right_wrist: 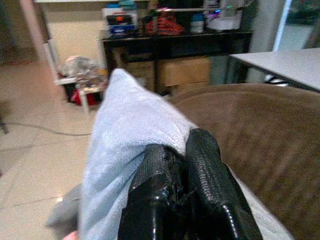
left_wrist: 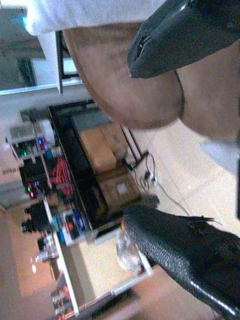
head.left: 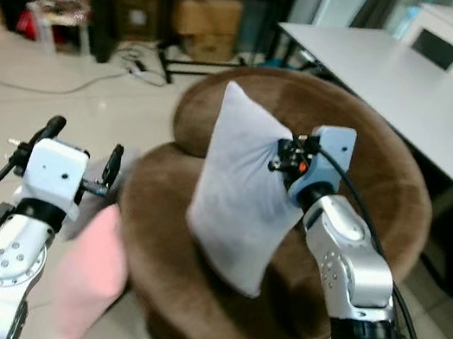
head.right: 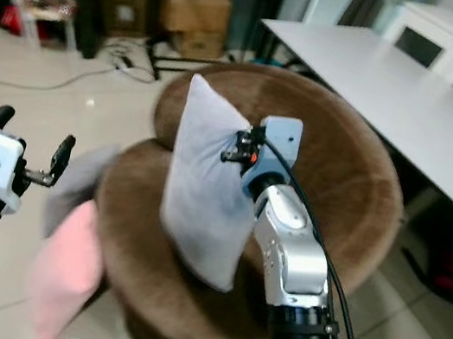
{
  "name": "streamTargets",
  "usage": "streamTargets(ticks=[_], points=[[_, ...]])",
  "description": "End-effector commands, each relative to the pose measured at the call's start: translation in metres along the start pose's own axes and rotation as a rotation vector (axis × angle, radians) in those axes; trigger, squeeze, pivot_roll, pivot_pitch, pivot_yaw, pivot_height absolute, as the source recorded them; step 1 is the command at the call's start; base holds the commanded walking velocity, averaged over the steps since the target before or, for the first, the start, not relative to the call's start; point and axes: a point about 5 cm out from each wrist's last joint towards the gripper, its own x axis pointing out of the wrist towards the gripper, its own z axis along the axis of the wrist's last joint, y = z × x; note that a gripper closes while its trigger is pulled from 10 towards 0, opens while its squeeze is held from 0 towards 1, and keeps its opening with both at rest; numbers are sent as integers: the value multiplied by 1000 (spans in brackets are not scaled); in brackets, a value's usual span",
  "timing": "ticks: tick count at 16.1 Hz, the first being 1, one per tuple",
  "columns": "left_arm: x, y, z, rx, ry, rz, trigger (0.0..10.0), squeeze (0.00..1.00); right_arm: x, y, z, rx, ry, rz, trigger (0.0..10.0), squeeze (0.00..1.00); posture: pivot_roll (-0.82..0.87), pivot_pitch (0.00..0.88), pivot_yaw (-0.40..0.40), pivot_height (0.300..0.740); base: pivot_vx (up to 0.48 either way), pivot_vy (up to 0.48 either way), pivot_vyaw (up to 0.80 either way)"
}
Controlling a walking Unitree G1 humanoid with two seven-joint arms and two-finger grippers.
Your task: Move the pillow to the sofa from floor
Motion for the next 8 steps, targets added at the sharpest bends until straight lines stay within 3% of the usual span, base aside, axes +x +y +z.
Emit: streamTargets(ticks=[1, 7, 8], points=[[0, -5, 3, 3, -14, -18, 10000, 0, 0, -5, 17, -7, -66, -13, 10000, 0, 61, 0, -94, 740, 364, 0, 0], [-1, -7, 2, 8, -11, -23, 10000, 0, 1, -2, 18, -8, -57, 14, 10000, 0, 58, 0, -92, 740, 351, 0, 0], [-2, -7, 1, 9, -6, -29, 10000, 0, 2, 1, 20, -6, -57, 28, 10000, 0, 56, 0, -90, 740, 0, 0, 0]])
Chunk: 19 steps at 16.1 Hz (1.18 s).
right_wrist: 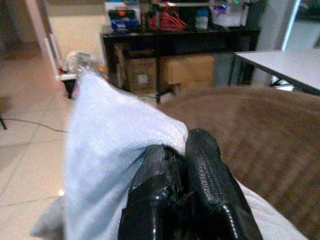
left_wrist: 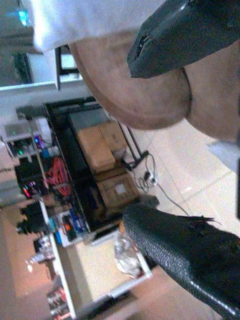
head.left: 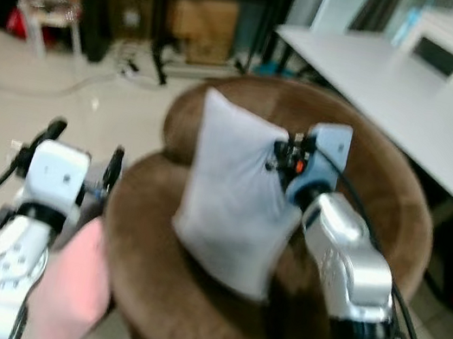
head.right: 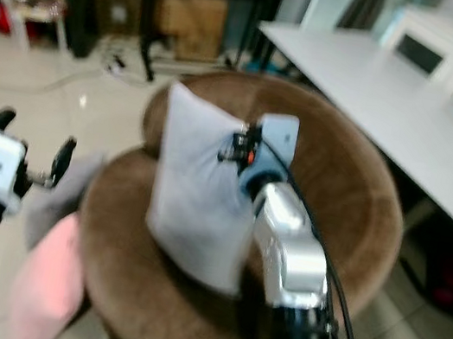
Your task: Move the pillow to the sofa from floor
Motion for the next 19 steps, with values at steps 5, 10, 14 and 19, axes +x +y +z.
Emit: streamTargets(ticks=[5, 10, 14, 19], points=[[-6, -8, -8, 62, 52, -156, 10000, 0, 18, 27, 29, 55, -13, 147, 10000, 0, 62, 0, -92, 740, 0, 0, 0], [-9, -6, -13, 84, 84, -243, 10000, 0, 59, 67, 43, 195, 92, 219, 10000, 0, 70, 0, -93, 740, 0, 0, 0], [-9, -5, -12, 87, 83, -251, 10000, 0, 80, 83, 53, 253, 123, 222, 10000, 0, 80, 0, -100, 740, 0, 0, 0], [-12, -6, -11, 91, 87, -263, 10000, 0, 99, 30, 49, 457, 137, -159, 10000, 0, 106, 0, -116, 740, 0, 0, 0]])
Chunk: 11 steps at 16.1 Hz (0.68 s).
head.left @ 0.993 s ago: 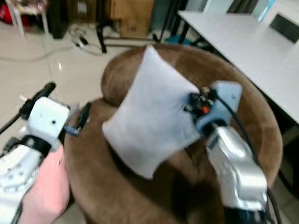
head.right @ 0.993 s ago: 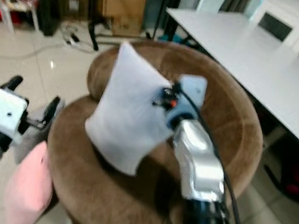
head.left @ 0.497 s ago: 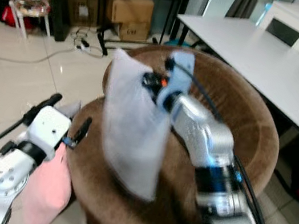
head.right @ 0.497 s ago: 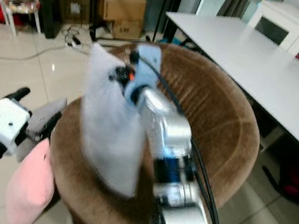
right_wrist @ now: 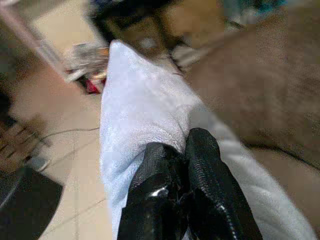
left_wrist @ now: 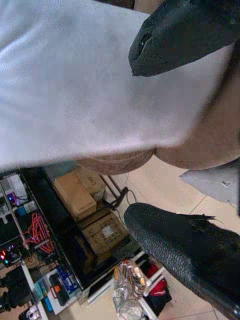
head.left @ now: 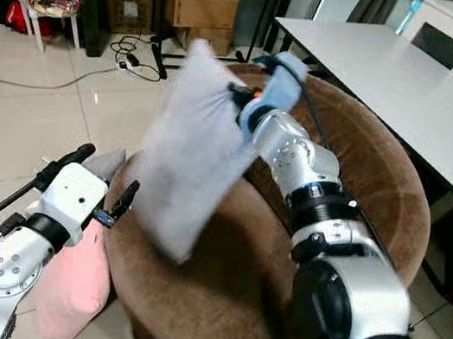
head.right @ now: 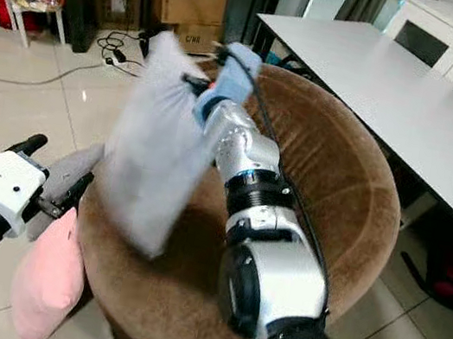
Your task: Move the pillow to the sofa from floor
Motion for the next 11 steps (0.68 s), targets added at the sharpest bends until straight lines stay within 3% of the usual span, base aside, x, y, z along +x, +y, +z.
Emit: streamTargets(ticks=[1, 2, 3, 4, 6, 11], points=[[-2, -4, 2, -2, -1, -33, 10000, 0, -1, -28, 23, 103, -80, -109, 10000, 0, 106, 0, -116, 740, 0, 0, 0], [-2, -4, 2, -4, 1, -39, 10000, 0, -2, -39, 24, 119, -84, -152, 10000, 0, 106, 0, -116, 740, 0, 0, 0], [-2, -5, 2, -9, 4, -56, 10000, 0, -4, -67, 25, 130, -86, -271, 10000, 0, 106, 0, -116, 740, 0, 0, 0], [-2, -6, 1, -11, 6, -65, 10000, 0, -5, -77, 22, 127, -75, -311, 10000, 0, 92, 0, -106, 740, 0, 0, 0], [0, -9, 0, -20, 13, -107, 10000, 0, -11, -111, -6, 176, 13, -441, 10000, 0, 86, 0, -100, 740, 0, 0, 0], [2, -7, 0, -14, 18, -138, 10000, 0, -12, -117, -32, 90, 101, -431, 10000, 0, 95, 0, -94, 740, 0, 0, 0]])
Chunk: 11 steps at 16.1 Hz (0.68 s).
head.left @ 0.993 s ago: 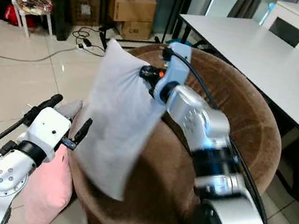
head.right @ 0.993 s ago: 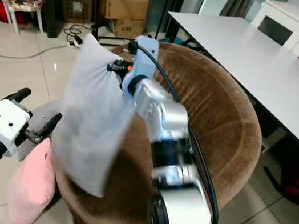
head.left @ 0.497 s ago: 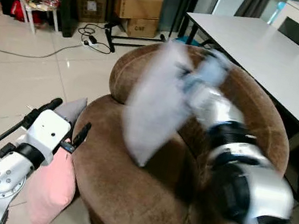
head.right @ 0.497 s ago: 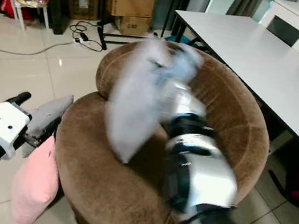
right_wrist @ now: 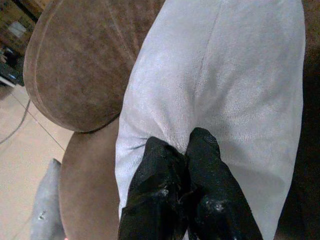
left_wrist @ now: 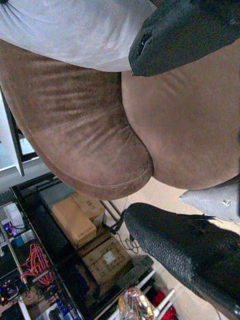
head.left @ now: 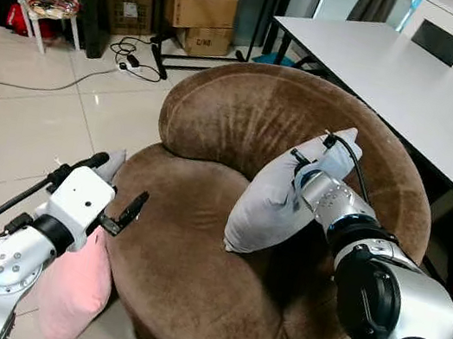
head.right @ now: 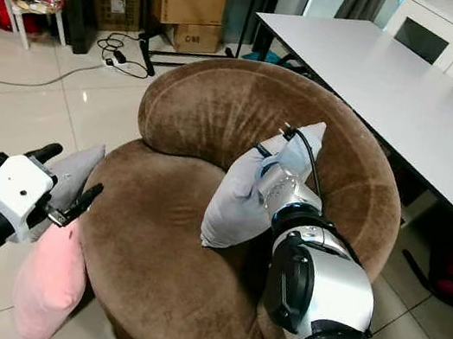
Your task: Move the pillow to the sofa from floor
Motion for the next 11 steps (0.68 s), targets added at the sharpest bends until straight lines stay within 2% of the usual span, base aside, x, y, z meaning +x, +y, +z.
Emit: streamTargets(ticks=[1, 3, 5, 7, 8, 9, 11], points=[[1, -1, 1, 1, 2, -17, 10000, 0, -2, 6, 12, -57, -47, 9, 10000, 0, 105, 0, -99, 740, 0, 0, 0], [-1, 1, 3, 5, 0, -10, 10000, 0, -7, 25, 27, -55, -87, 127, 10000, 0, 105, 0, -99, 740, 0, 0, 0], [-3, 2, 4, 4, 0, -2, 10000, 0, -11, 37, 38, -25, -99, 192, 10000, 0, 122, 0, -111, 740, 0, 0, 0], [-5, 2, 5, 3, -1, -4, 10000, 0, -21, 60, 54, -5, -106, 315, 10000, 0, 114, 0, -108, 740, 0, 0, 0], [-4, 1, 5, 1, -5, -10, 10000, 0, -24, 69, 56, -26, -101, 353, 10000, 0, 114, 0, -108, 740, 0, 0, 0], [-3, 1, 6, 0, -7, -14, 10000, 0, -25, 72, 56, -41, -97, 365, 10000, 0, 114, 0, -108, 740, 0, 0, 0], [-1, 0, 7, 0, -10, -23, 10000, 0, -23, 69, 49, -58, -82, 326, 10000, 0, 97, 0, -97, 740, 0, 0, 0]])
